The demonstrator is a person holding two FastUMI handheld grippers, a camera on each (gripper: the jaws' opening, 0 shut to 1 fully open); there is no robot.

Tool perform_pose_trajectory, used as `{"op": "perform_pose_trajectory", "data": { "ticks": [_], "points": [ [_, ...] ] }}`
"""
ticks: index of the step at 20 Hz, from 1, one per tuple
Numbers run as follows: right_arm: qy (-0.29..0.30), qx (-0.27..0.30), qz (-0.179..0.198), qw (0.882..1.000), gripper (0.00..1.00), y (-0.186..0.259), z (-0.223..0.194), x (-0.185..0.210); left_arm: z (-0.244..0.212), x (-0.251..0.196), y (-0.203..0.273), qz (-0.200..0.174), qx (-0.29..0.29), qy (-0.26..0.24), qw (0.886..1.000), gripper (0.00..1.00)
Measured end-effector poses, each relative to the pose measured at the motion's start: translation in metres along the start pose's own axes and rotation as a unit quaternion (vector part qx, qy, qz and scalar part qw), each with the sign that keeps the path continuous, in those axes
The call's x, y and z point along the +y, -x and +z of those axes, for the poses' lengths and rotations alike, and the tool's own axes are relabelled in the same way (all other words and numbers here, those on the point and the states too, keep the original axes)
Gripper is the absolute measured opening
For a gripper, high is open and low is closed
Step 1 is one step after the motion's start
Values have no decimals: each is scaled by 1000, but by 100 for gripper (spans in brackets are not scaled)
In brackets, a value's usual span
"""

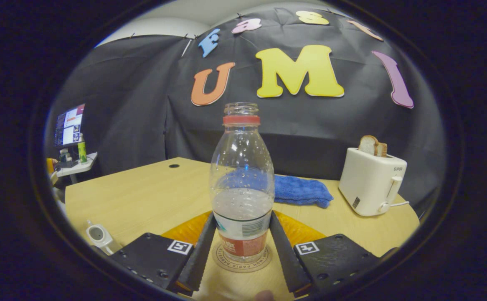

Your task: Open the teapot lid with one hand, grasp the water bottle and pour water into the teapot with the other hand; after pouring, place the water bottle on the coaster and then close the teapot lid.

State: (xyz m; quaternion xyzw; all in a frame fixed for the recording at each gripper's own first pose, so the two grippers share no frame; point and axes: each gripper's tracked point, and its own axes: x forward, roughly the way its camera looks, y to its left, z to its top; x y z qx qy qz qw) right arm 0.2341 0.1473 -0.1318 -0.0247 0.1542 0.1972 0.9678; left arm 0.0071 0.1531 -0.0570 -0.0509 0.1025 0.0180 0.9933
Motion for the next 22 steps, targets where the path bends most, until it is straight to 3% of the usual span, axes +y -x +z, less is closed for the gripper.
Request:
{"op": "perform_pose_trajectory", "data": {
  "ticks": [5,7,11,14,22],
  "points": [
    [1,3,-3,1000,82,3,-3,0,2,-5,1,-3,-1,-1,1000,3],
    [-1,9,-5,1000,96,8,-3,-1,4,-8,1,-5,-4,-1,1000,3],
    [-24,-2,-10,1000,97,42,4,-4,12,-21,3,-13,-19,-2,1000,3],
    [-60,-1,-8,998,97,91,-3,-8,16,-46,1,-31,-45,21,998,2],
    [-3,-80,-101,992,96,213,7,-50,2,-105,-31,-83,-43,11,996,3]
  ]
}}
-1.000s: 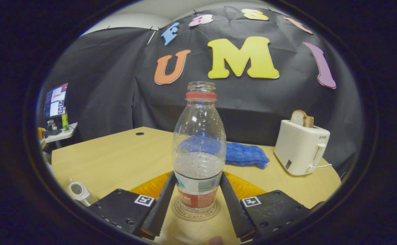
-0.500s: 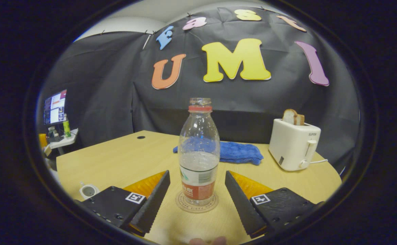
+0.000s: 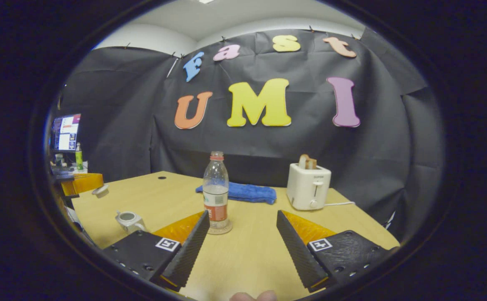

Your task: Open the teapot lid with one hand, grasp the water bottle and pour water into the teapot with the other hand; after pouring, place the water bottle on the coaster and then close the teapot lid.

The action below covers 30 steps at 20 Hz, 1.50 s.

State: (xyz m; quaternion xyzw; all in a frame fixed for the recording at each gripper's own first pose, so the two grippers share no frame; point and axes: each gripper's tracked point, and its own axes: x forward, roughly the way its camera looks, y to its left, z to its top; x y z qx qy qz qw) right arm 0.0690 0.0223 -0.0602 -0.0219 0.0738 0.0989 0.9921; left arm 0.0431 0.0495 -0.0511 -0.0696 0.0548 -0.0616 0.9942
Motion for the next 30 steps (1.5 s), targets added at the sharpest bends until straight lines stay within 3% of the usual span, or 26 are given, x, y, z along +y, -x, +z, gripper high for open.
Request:
{"op": "perform_pose_trajectory", "data": {
  "ticks": [5,11,24,30],
  "points": [
    [2,-1,-52,999,97,28,-14,-26,-26,-12,-19,-10,22,-5,1000,3],
    [-10,-8,-78,997,95,38,-15,-47,-45,-10,-34,-4,43,-18,999,3],
    [-19,-4,-82,996,96,39,-23,-52,-59,-11,-34,-3,64,-18,998,3],
    [-20,-7,-82,996,95,42,-21,-51,-64,-8,-36,10,75,-12,997,8]
  ]
}}
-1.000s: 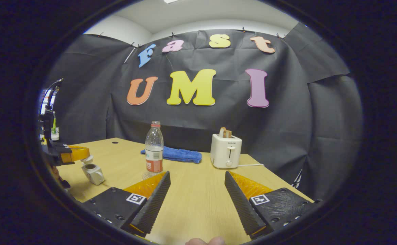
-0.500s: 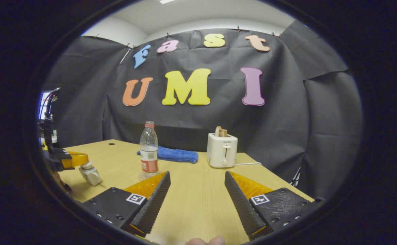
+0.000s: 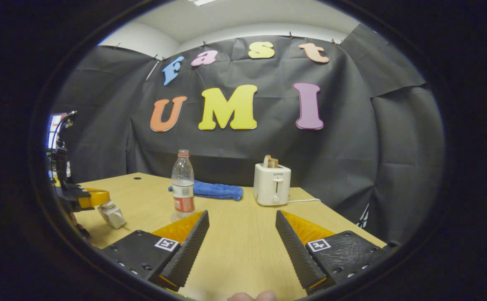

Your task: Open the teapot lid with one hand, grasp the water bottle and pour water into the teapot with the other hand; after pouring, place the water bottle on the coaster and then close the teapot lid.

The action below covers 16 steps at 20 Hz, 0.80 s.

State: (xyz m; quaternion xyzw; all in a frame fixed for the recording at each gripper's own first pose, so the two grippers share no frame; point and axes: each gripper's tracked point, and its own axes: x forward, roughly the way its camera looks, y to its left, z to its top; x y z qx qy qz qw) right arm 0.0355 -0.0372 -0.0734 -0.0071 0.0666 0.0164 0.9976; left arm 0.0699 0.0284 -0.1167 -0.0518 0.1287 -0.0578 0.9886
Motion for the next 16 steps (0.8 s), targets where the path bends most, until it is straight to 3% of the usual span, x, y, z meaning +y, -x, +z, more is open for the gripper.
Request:
{"op": "perform_pose_trajectory", "data": {
  "ticks": [4,6,9,16],
  "points": [
    [-4,0,-3,1000,95,2,0,-4,1,0,1,4,1,2,1000,10],
    [-5,-5,-5,1000,95,3,3,-4,9,4,6,17,-9,-2,1000,32],
    [-16,-10,-7,1000,97,2,10,-1,42,11,19,43,-47,0,998,96],
    [-31,-43,-7,999,95,24,48,13,109,-25,70,37,-113,11,993,96]
  ]
}}
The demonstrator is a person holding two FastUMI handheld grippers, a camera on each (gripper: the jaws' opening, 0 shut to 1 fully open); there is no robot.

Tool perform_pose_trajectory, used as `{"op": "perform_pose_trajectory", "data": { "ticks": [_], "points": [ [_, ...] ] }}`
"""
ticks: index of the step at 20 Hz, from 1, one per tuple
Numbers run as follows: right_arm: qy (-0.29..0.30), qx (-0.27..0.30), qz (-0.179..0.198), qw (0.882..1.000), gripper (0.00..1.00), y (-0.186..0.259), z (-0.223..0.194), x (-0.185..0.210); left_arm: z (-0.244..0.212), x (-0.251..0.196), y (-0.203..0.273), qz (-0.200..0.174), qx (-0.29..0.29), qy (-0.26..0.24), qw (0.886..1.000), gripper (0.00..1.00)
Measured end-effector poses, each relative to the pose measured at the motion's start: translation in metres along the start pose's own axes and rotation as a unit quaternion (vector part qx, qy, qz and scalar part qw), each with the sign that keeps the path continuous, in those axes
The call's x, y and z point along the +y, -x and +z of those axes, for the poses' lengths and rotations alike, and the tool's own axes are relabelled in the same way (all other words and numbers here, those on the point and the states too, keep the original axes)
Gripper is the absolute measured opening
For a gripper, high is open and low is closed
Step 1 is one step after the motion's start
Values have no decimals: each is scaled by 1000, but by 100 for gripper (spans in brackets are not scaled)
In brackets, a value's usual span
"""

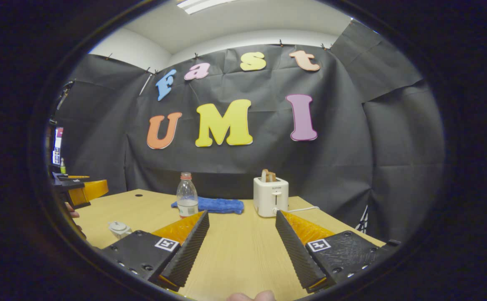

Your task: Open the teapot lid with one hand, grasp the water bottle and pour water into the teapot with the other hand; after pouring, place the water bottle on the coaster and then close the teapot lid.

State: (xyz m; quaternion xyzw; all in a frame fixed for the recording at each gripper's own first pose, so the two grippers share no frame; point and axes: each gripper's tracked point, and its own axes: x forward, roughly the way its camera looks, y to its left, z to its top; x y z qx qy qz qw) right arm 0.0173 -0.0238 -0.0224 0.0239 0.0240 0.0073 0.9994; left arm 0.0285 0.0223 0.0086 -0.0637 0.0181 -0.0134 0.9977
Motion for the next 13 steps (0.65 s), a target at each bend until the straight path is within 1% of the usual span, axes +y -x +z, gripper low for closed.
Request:
{"op": "perform_pose_trajectory", "data": {
  "ticks": [3,4,6,12,13],
  "points": [
    [14,-12,-4,1000,95,15,15,2,13,-15,19,-9,-14,18,1000,96],
    [17,-18,-7,1000,96,19,18,2,15,-18,24,-13,-17,16,1000,96],
    [16,-24,-11,1000,95,26,22,3,17,-19,30,-10,-19,9,1000,96],
    [18,-21,-18,999,95,36,23,7,17,-29,39,-18,-18,-5,1000,96],
    [19,-22,-17,999,96,36,24,9,17,-29,39,-17,-18,-8,1000,96]
  ]
}}
